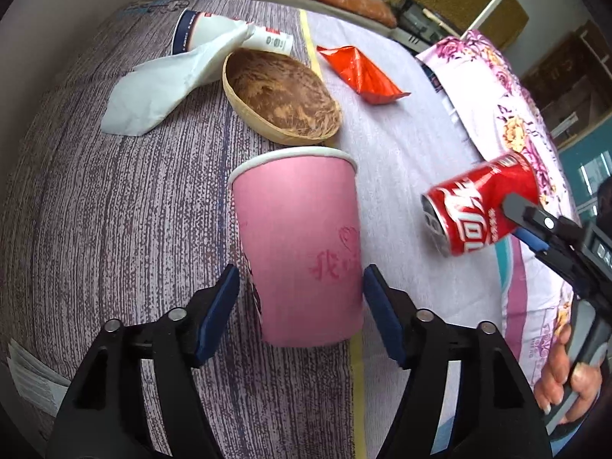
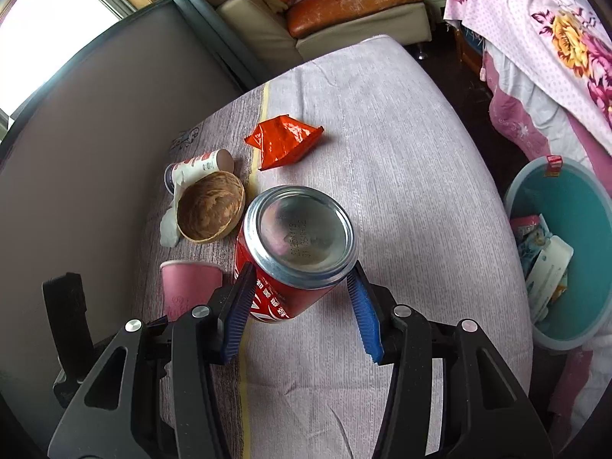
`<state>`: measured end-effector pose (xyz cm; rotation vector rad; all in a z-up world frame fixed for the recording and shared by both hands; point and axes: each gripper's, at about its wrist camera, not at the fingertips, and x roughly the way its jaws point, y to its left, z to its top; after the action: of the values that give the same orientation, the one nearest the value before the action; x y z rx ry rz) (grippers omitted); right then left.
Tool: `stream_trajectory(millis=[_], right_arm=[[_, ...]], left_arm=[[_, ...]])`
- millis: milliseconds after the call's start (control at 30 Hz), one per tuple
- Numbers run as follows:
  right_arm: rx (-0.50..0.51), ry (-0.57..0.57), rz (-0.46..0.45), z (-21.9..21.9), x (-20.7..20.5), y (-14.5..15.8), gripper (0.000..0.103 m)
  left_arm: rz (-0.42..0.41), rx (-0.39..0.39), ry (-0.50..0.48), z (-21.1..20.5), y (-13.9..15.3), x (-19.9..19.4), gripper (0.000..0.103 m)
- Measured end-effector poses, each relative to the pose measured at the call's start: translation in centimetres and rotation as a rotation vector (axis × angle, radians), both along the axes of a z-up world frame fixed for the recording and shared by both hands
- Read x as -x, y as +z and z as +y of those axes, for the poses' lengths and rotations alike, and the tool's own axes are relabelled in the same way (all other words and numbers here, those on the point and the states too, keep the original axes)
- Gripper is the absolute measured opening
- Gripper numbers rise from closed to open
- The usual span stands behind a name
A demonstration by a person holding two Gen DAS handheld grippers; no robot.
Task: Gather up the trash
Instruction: 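Lift and carry the cup and can in both tools toward the teal bin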
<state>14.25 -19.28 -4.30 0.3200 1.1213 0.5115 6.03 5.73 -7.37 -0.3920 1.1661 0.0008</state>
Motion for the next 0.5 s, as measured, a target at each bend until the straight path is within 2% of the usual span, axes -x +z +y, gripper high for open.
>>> stream_trajectory(millis=[200, 233, 267, 367, 500], right_arm=[[0.008, -0.005, -0.013, -0.6, 0.1, -0.1, 0.047], [0.005, -0.008, -0.013, -0.7, 0.0, -0.1, 0.047], [0.003, -0.012, -0.013, -0.9, 0.0, -0.1, 0.047], [-0.002, -0.028, -0.016, -1.4, -0.1, 0.0, 0.047], [-0.02, -0.05, -0.023, -2.4, -0.3, 0.2, 0.047]], left_arm=[[0.027, 0.002, 0.022, 0.1, -1.1, -0.5, 0.072], [0.024, -0.011, 0.02, -0.1, -1.1, -0.4, 0.069], [0.02, -0.022, 0.014, -0.3, -0.9, -0.2, 0.059], [0.007, -0.059, -0.004, -1.0, -0.2, -0.1, 0.059], [-0.016, -0.071, -0.038, -1.9, 1.0, 0.2, 0.059]])
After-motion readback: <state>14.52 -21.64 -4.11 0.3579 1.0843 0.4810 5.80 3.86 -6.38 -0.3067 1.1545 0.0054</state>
